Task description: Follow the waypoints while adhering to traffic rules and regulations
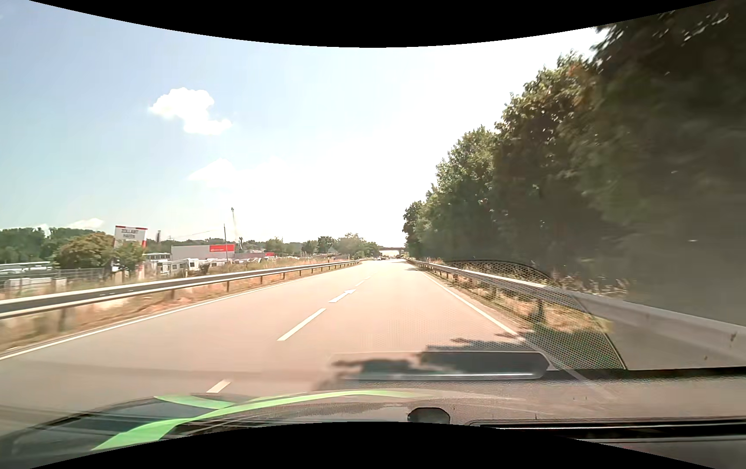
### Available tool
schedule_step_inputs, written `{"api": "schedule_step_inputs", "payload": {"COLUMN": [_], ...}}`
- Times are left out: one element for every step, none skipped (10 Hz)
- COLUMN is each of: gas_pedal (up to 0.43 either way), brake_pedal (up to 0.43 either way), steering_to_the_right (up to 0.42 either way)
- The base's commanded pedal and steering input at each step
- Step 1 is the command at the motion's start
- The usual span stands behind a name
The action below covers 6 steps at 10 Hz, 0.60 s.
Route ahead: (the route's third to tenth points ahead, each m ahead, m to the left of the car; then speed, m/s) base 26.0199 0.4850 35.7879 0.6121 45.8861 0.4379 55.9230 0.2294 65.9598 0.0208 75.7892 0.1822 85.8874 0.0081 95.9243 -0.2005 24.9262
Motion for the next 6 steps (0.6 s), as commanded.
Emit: {"api": "schedule_step_inputs", "payload": {"gas_pedal": [0.157,0.157,0.169,0.177,0.189,0.189], "brake_pedal": [0.0,0.0,0.0,0.0,0.0,0.0], "steering_to_the_right": [-0.002,-0.002,-0.002,-0.002,-0.001,-0.002]}}
